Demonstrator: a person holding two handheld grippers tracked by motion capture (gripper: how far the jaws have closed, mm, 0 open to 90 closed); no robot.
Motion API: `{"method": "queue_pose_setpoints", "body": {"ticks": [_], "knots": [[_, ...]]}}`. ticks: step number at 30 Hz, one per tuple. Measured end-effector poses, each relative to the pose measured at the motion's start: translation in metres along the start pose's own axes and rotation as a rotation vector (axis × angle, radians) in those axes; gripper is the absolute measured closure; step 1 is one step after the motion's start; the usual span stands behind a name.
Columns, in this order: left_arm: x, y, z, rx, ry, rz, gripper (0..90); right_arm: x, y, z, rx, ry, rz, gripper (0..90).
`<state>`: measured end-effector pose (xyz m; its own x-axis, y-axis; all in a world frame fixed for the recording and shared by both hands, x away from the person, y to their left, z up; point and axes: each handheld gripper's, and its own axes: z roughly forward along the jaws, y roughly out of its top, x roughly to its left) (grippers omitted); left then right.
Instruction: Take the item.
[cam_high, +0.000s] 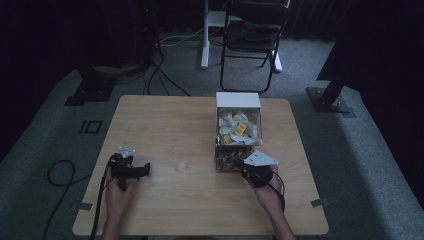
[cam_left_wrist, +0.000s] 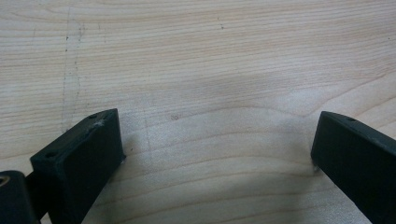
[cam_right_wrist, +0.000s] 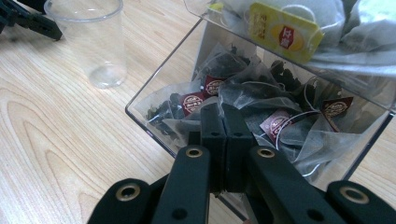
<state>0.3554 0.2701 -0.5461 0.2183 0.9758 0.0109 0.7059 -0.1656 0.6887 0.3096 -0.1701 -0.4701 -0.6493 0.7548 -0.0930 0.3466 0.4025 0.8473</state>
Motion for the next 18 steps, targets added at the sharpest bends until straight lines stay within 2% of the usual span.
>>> {"method": "queue_pose_setpoints", "body": {"ticks": [6, 12, 18], "knots": [[0.000, 0.000, 0.000, 0.000, 0.000, 0.000, 2.8, 0.001, 0.001, -0.004, -0.005, -0.003, 0.002, 89.7], [0.000, 0.000, 0.000, 0.000, 0.000, 0.000, 2.8, 0.002, 0.004, -0.008, -0.012, 0.020, 0.017, 89.8], [0.000, 0.000, 0.000, 0.000, 0.000, 0.000, 2.8, 0.005, 0.005, -0.015, -0.019, 0.023, 0.006, 89.9]]}}
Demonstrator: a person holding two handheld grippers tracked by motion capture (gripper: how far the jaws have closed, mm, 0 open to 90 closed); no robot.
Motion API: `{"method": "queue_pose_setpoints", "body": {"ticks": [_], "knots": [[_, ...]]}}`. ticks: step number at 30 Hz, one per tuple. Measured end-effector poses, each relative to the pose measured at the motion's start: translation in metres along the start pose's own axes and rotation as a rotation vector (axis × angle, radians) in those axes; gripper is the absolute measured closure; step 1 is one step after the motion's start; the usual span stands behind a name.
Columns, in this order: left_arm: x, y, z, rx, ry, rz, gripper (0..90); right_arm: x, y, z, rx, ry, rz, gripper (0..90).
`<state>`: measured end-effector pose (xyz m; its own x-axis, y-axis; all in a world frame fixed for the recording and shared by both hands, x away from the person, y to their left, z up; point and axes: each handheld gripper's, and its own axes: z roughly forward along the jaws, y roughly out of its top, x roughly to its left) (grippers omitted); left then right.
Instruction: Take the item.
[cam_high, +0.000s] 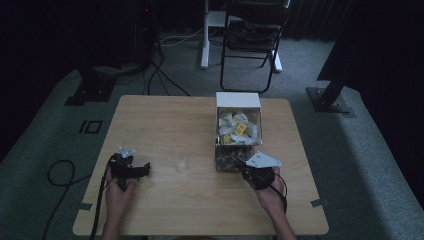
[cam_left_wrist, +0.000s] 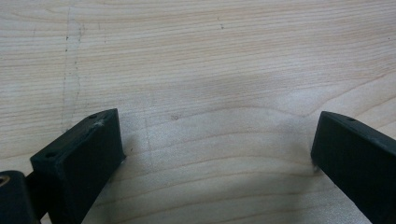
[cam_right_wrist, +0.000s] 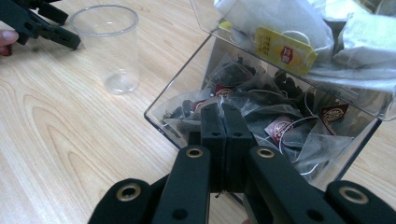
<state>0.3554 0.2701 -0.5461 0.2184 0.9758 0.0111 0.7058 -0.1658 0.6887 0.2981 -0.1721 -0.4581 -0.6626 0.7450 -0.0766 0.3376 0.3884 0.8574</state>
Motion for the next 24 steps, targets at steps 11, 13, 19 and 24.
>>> {"method": "queue_pose_setpoints", "body": {"ticks": [11, 13, 19, 24], "knots": [[0.000, 0.000, 0.000, 0.000, 0.000, 0.000, 2.8, 0.008, 0.003, -0.007, -0.008, 0.034, -0.001, 89.9], [0.000, 0.000, 0.000, 0.000, 0.000, 0.000, 2.8, 0.010, 0.005, -0.007, -0.009, 0.040, -0.005, 89.8], [0.000, 0.000, 0.000, 0.000, 0.000, 0.000, 2.8, 0.017, 0.011, -0.007, -0.015, 0.055, -0.024, 89.8], [0.000, 0.000, 0.000, 0.000, 0.000, 0.000, 2.8, 0.021, 0.014, -0.004, -0.014, 0.065, -0.032, 89.8]]}}
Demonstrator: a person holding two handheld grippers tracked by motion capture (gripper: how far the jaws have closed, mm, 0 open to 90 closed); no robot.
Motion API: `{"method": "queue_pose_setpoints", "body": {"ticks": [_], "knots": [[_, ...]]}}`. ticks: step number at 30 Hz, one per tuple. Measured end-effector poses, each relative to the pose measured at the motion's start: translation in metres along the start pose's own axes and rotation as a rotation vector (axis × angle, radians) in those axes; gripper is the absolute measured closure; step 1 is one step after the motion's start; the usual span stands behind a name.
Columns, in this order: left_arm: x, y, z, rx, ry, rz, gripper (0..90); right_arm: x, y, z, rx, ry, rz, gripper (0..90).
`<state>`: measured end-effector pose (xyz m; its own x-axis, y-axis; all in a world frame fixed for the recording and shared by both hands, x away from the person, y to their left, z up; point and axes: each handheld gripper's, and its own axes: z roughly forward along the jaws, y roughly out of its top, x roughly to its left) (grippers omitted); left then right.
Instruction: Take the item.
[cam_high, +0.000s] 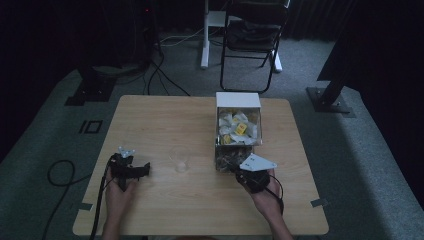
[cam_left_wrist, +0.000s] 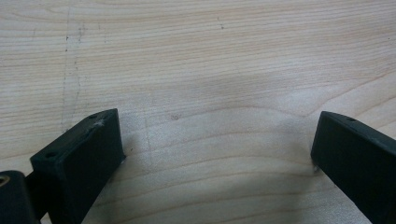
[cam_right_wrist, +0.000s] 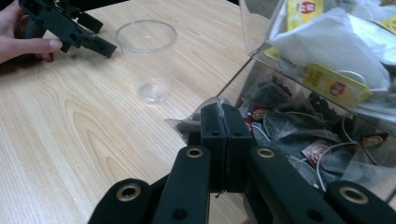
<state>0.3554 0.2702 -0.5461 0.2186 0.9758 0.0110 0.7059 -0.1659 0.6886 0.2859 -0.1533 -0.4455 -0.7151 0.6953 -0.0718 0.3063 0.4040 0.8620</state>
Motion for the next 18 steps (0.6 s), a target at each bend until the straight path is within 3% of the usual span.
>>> {"method": "queue_pose_setpoints", "body": {"ticks": [18], "knots": [[0.000, 0.000, 0.000, 0.000, 0.000, 0.000, 2.8, 0.010, 0.012, 0.003, -0.022, 0.029, -0.025, 89.8]]}}
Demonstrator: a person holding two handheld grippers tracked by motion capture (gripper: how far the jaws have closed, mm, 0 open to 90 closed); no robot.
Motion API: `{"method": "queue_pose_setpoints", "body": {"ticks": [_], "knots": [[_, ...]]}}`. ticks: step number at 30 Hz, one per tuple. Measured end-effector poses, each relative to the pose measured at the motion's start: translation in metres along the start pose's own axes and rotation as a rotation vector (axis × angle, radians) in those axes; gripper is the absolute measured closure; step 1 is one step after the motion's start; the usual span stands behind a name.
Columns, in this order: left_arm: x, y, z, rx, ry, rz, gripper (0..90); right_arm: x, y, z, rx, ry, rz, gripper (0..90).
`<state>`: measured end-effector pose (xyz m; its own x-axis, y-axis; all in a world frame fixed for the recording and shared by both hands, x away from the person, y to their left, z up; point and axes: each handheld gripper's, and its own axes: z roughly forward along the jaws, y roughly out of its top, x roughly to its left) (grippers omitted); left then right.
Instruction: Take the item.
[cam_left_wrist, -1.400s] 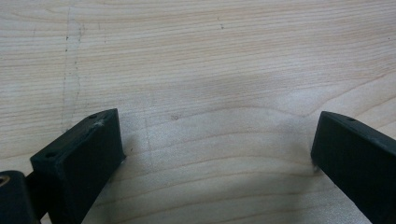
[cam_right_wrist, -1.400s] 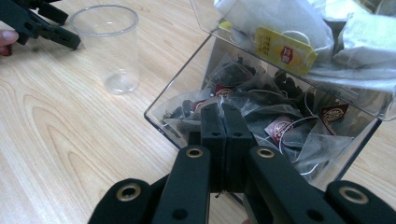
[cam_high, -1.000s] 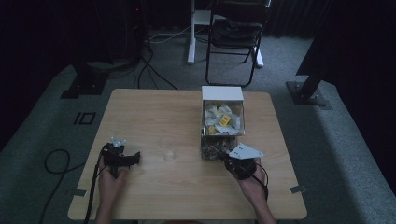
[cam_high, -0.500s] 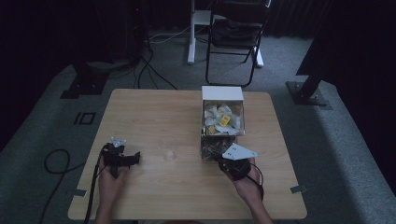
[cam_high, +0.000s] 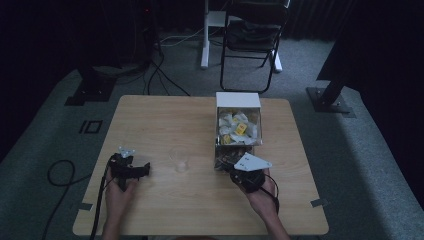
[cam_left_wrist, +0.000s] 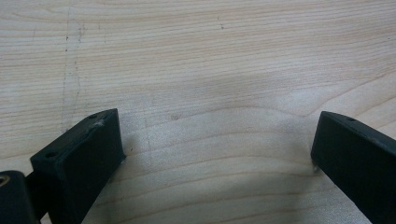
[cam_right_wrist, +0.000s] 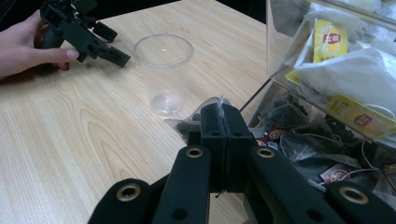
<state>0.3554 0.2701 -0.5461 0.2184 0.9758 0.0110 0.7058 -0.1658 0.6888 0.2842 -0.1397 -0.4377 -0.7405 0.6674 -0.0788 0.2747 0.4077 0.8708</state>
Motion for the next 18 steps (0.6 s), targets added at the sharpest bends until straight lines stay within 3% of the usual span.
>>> {"method": "queue_pose_setpoints", "body": {"ticks": [18], "knots": [[0.000, 0.000, 0.000, 0.000, 0.000, 0.000, 2.8, 0.001, 0.014, 0.009, 0.000, 0.013, -0.024, 89.8]]}}
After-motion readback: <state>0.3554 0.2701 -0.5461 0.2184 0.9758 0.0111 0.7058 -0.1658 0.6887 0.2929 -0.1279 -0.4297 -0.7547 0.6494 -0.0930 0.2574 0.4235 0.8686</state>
